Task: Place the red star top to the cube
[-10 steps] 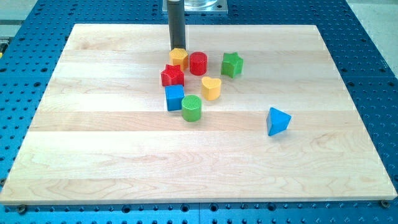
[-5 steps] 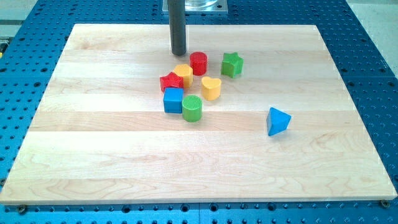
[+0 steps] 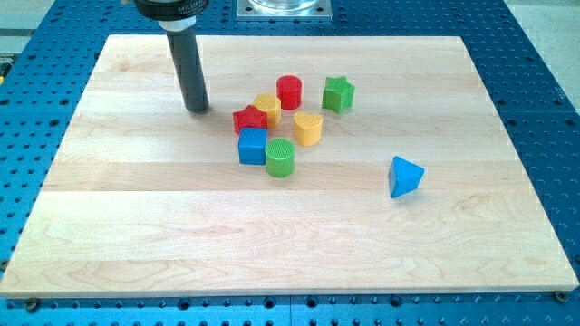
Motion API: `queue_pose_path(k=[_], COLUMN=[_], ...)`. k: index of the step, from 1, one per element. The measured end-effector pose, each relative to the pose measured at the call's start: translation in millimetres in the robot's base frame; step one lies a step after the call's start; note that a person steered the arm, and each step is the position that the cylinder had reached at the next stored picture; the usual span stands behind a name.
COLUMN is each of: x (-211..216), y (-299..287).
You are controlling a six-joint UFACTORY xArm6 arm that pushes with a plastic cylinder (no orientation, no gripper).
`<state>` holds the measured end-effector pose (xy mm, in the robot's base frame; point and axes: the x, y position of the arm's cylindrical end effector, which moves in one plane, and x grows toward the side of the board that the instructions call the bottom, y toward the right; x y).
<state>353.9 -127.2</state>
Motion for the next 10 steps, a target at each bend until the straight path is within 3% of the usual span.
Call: queue_pose_path(k=[3, 10], x=[62.2, 67.1], y=[10.2, 44.7])
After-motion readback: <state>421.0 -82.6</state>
